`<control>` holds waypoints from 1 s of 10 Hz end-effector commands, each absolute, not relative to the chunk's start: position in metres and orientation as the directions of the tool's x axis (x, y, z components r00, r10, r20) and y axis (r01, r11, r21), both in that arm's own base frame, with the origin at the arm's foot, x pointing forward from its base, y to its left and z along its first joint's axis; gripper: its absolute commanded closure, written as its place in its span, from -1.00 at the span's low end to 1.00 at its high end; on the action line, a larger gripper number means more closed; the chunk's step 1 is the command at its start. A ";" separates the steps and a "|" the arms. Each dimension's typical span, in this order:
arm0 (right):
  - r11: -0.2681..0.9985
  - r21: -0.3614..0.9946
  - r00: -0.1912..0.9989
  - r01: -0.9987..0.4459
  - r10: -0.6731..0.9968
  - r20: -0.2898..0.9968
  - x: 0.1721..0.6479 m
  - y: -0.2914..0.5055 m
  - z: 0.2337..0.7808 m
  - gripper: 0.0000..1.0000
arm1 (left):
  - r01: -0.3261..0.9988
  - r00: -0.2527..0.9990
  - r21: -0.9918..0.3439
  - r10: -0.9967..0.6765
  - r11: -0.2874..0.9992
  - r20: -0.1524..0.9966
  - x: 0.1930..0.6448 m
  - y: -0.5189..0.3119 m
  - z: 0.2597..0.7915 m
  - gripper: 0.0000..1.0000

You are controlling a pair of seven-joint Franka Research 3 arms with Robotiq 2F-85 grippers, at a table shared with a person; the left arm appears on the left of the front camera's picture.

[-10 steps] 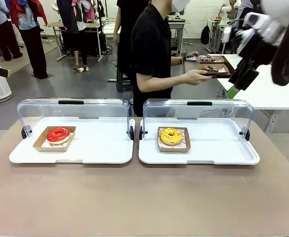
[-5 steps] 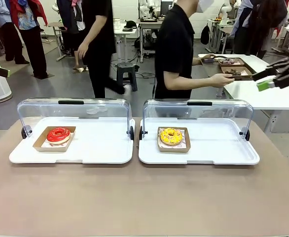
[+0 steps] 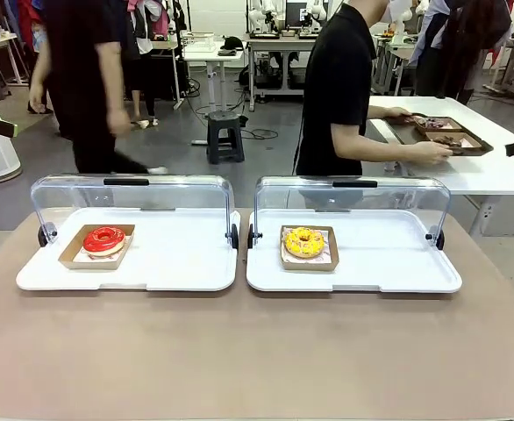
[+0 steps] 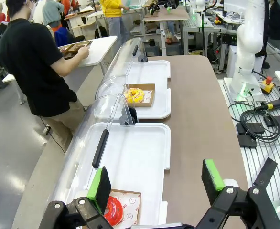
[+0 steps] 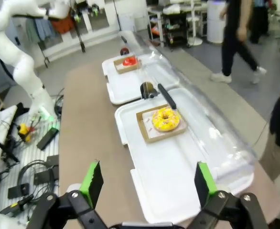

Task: Provide the desired donut to the person.
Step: Place the picked Paper togo box onto the Handle tray extended by the person.

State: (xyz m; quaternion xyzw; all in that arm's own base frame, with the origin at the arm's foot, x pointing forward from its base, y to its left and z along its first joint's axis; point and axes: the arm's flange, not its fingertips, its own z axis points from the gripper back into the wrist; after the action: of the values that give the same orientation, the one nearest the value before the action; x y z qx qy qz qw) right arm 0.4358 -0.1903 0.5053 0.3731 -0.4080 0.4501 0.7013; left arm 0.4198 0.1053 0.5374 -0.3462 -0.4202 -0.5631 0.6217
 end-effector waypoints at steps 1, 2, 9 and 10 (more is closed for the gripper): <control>0.292 0.142 0.224 -0.946 0.273 0.936 0.448 -0.192 0.513 -1.00 | 0.991 -0.003 0.057 -0.395 0.125 0.919 0.420 0.105 0.539 -1.00; 0.284 0.157 0.229 -0.946 0.240 0.943 0.451 -0.189 0.517 -1.00 | 0.991 -0.003 0.057 -0.395 0.125 0.919 0.420 0.105 0.539 -1.00; 0.316 0.156 0.256 -0.936 0.303 0.918 0.439 -0.195 0.509 -1.00 | 0.991 -0.003 0.057 -0.395 0.125 0.919 0.420 0.105 0.539 -1.00; 0.316 0.156 0.256 -0.936 0.303 0.918 0.439 -0.195 0.509 -1.00 | 0.991 -0.003 0.057 -0.395 0.125 0.919 0.420 0.105 0.539 -1.00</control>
State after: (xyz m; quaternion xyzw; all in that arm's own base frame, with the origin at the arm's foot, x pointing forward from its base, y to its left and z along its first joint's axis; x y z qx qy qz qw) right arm 0.4414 -0.1957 0.5122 0.3838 -0.4226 0.4429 0.6913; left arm 0.4199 0.1053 0.5374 -0.3462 -0.4202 -0.5631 0.6217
